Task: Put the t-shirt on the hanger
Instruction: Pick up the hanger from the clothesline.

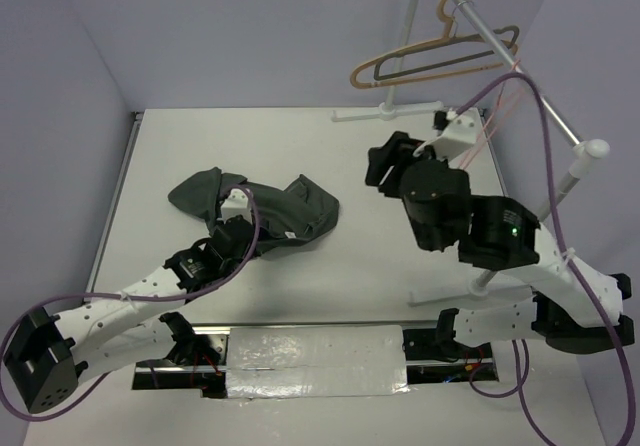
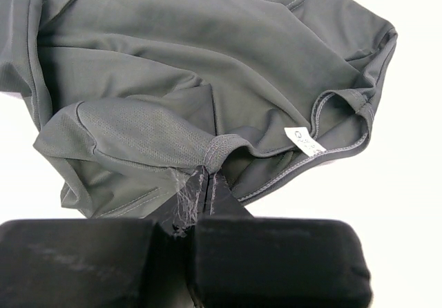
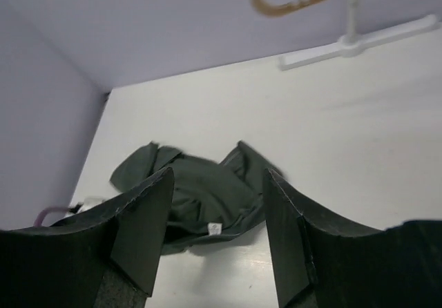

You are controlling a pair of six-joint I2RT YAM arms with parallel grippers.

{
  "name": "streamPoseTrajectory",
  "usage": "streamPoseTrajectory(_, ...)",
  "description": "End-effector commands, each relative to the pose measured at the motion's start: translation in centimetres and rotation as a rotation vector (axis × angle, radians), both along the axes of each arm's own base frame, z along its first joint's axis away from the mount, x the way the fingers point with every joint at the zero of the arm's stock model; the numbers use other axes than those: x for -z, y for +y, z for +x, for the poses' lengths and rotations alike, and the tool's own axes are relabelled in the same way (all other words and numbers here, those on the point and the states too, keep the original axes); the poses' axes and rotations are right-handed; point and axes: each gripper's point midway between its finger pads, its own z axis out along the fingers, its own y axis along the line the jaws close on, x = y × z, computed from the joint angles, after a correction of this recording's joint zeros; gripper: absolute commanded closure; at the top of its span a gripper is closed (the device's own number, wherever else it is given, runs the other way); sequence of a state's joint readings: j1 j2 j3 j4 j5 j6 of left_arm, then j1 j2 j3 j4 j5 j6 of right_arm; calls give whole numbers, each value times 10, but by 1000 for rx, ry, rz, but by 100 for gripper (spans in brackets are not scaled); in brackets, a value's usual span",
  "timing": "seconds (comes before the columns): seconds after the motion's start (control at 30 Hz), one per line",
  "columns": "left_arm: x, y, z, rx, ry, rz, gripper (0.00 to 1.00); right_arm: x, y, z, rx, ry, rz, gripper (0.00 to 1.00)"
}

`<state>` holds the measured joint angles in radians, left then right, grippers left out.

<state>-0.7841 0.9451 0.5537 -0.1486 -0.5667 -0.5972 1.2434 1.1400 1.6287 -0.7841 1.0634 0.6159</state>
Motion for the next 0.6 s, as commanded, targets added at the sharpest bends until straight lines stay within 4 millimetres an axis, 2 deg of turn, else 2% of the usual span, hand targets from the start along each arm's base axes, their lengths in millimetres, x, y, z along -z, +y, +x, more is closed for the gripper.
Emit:
streamPoseTrajectory(0.0, -17, -7, 5, 15, -53, -28, 100, -2, -61, 10, 199, 12, -108, 38)
streamPoseTrajectory(0.13, -19, -13, 3, 38, -52, -44, 100, -10, -97, 26, 328, 7, -102, 37)
streamPoseTrajectory(0.3, -19, -13, 3, 42, -53, -47, 100, 5, -133, 47, 485, 31, -112, 35)
streamPoseTrajectory(0.43, -17, -15, 3, 48, -46, -42, 100, 22, -145, 52, 532, 44, -110, 35)
streamPoseTrajectory(0.47, -18, -16, 3, 48, -47, -43, 100, 21, -149, 54, 545, 36, -99, 35)
streamPoseTrajectory(0.57, -17, -16, 4, 51, -41, -41, 100, 34, -147, 62, 535, 56, -116, 35)
